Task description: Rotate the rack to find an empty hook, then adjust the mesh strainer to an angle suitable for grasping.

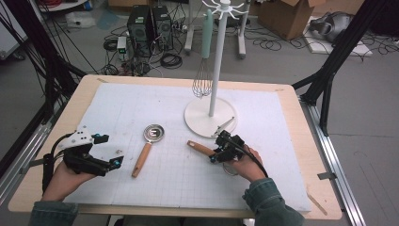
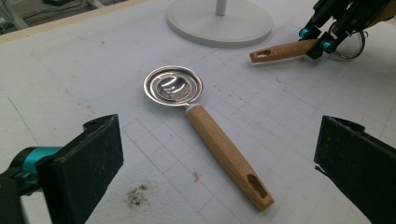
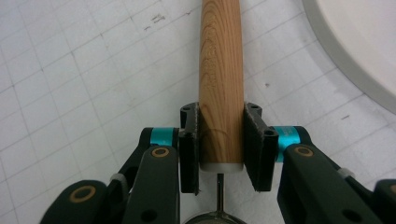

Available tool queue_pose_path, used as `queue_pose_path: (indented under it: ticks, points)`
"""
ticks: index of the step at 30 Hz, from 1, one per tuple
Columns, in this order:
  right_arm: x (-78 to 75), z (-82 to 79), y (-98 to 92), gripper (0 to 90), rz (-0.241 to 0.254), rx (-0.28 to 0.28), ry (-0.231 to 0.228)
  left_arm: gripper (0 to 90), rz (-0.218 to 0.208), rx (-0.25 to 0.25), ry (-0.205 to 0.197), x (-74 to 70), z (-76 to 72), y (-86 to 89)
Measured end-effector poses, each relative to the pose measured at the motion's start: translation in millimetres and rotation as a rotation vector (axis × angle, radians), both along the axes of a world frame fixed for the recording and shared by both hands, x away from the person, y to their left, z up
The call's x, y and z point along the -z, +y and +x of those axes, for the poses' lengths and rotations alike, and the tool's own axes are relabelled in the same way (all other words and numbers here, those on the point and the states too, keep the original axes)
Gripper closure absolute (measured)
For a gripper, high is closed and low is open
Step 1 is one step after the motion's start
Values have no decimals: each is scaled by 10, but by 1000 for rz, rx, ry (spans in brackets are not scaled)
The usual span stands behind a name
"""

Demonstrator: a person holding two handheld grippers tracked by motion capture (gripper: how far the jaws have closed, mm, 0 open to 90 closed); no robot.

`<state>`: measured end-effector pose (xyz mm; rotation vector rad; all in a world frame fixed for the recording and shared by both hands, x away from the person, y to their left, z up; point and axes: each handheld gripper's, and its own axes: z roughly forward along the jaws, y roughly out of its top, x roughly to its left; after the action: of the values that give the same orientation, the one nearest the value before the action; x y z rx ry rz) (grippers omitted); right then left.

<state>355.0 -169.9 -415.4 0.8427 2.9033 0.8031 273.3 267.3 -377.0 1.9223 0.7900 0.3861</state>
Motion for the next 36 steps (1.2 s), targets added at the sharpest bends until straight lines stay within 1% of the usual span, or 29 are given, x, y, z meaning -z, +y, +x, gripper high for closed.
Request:
queue_pose_path:
  ticks: [6,14,19,21,22,28,29,36]
  points:
    - [-4,-1,-4,704,-1,-1,1,18,-1,0,0,-2,-2,1]
    - [-27,-16,-37,704,15,-4,-5,18,1,8,1,5,8,-11]
    - [-37,-7,-62,704,37,3,-2,18,2,8,4,16,9,-11]
    - [-37,-8,-58,704,34,2,2,17,-1,6,5,18,3,-14]
    - [-36,-7,-56,704,36,0,-3,18,-3,7,4,15,2,-15]
    - [-50,-16,-57,704,47,1,-1,17,-2,6,2,11,3,-9]
    - [-54,-19,-60,704,48,2,5,18,-4,6,5,14,4,-10]
    - [-80,-29,-81,704,66,2,-7,17,1,10,5,20,16,-27]
